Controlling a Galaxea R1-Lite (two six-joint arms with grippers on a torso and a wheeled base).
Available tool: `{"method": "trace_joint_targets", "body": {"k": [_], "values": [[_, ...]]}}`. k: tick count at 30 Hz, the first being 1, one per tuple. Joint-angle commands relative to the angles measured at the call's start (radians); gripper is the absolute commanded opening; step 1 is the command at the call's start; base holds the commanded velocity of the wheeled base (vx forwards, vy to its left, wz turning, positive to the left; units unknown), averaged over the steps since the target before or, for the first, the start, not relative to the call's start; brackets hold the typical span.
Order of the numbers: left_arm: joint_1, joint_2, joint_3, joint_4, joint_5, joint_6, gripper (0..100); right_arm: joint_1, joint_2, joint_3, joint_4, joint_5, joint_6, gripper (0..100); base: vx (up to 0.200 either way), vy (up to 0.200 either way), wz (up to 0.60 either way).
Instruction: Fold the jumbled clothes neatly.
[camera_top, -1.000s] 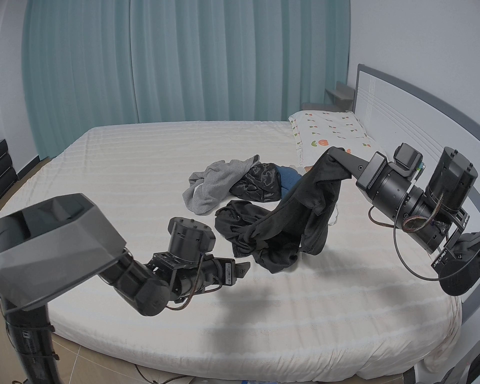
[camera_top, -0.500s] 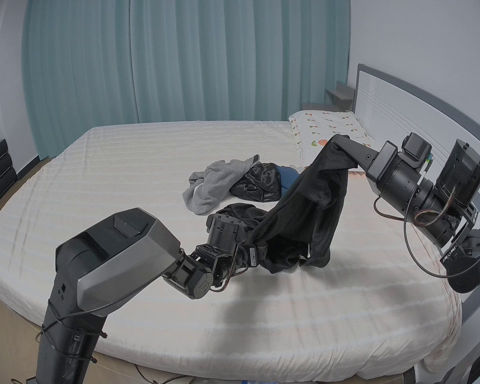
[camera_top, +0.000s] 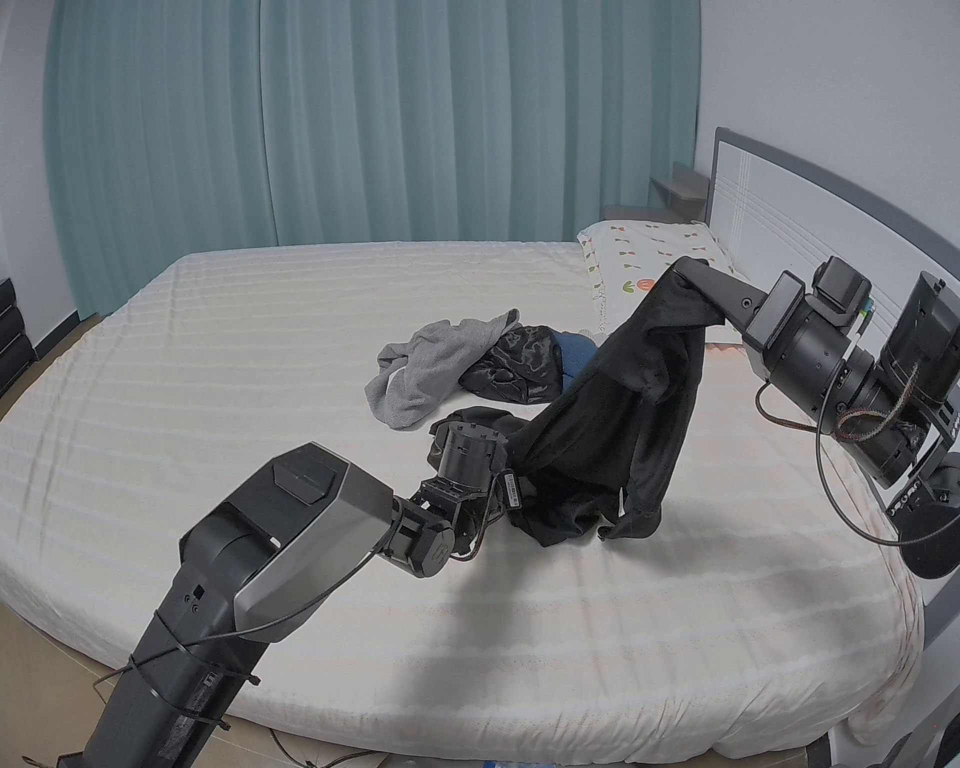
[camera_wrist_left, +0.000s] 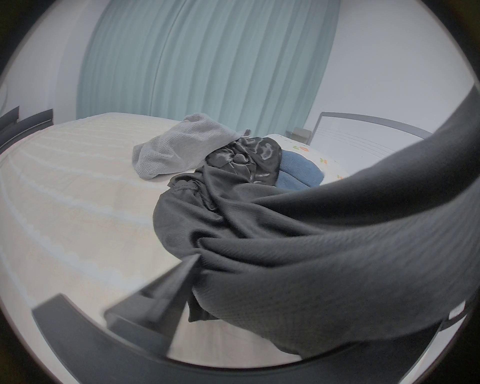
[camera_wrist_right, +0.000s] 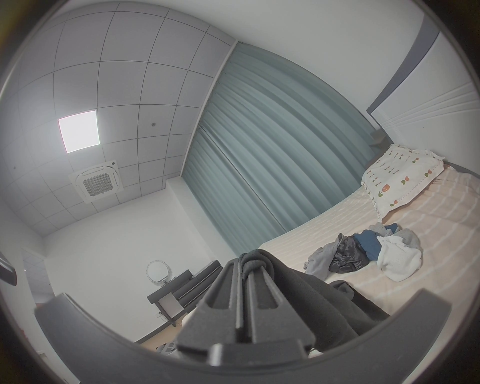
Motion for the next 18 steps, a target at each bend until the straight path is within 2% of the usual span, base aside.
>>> {"method": "trace_joint_targets", "body": {"k": [1, 9, 10, 16, 18], "values": [[0.029, -0.003, 0.058, 0.005, 0.046, -0.016, 0, -0.045, 0.022, 0.006, -0.003, 0.005, 0.002, 0, 0.0, 0.0, 0.0], [0.096, -0.228, 0.276, 0.008, 0.047, -0.02, 0, -0.111, 0.071, 0.021, -0.01, 0.042, 0.012, 0, 0.0, 0.0, 0.0], [0.111, -0.317, 0.35, 0.021, 0.044, -0.025, 0, -0.122, 0.094, 0.021, -0.01, 0.04, 0.012, 0, 0.0, 0.0, 0.0], [0.107, -0.599, 0.54, 0.079, 0.015, -0.165, 0, -0.11, 0.189, 0.041, -0.018, 0.033, 0.014, 0, 0.0, 0.0, 0.0], [0.107, -0.675, 0.588, 0.083, -0.012, -0.175, 0, -0.102, 0.212, 0.038, -0.033, 0.026, 0.011, 0, 0.0, 0.0, 0.0]]}}
